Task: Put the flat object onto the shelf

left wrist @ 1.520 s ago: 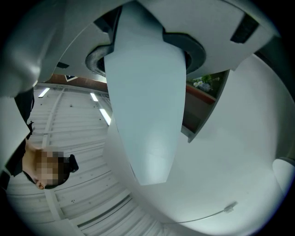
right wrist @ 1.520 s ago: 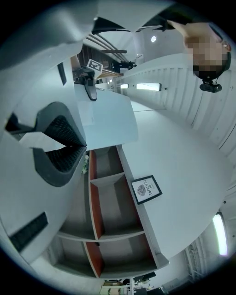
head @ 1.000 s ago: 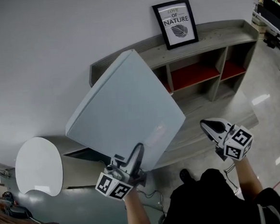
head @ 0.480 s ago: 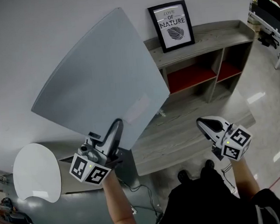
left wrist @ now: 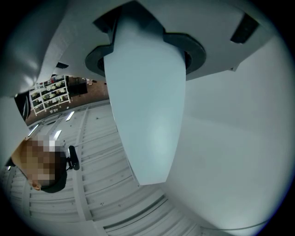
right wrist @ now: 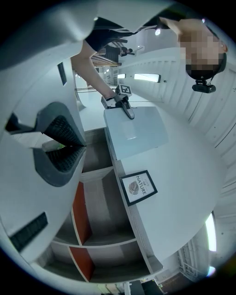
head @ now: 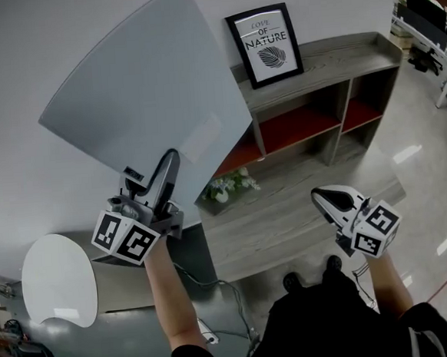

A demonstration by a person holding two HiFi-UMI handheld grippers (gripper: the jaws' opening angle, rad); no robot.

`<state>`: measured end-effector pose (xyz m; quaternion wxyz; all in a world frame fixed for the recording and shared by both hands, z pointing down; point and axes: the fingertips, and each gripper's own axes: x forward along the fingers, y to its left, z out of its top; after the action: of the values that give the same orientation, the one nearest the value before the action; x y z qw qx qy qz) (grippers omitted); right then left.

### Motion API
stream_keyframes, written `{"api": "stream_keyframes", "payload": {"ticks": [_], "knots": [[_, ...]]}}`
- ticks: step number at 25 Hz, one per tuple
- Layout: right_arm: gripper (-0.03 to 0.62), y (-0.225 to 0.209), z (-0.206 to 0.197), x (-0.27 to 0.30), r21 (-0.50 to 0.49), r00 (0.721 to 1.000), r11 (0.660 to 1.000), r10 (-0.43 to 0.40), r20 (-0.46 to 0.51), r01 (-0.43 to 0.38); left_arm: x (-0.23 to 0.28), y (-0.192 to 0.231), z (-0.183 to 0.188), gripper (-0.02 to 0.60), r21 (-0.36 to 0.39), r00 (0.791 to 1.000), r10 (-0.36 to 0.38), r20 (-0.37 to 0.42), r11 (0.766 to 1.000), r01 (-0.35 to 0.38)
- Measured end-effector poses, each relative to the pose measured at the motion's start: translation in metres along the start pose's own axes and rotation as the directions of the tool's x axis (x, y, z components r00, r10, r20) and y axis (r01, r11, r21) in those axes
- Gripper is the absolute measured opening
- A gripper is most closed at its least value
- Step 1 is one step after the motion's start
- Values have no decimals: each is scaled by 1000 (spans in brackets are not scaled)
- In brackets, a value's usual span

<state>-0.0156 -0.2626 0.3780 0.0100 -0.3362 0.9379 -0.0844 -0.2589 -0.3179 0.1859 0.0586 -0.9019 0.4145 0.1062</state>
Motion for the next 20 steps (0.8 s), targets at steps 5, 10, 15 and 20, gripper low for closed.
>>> {"api": "stream_keyframes", "payload": {"ticks": [5,10,15,20], "knots": [[12,1,7,2,-15,1000,1000,12,0,-12,22,11,-7,279,25,999,25,-31,999,-24],[12,0,10,3,-20,1000,1000,17,-1,-17,33,20,-9,281,32,998,44,-39,999,-43],[12,1,9,3,-23,1000,999,22,-4,-22,41,31,-11,285,80,998,47,-45,996,-43],[12,2,6,6,-12,1000,999,29,-8,-29,47,43,-13,285,80,998,35,-58,996,-30]]}}
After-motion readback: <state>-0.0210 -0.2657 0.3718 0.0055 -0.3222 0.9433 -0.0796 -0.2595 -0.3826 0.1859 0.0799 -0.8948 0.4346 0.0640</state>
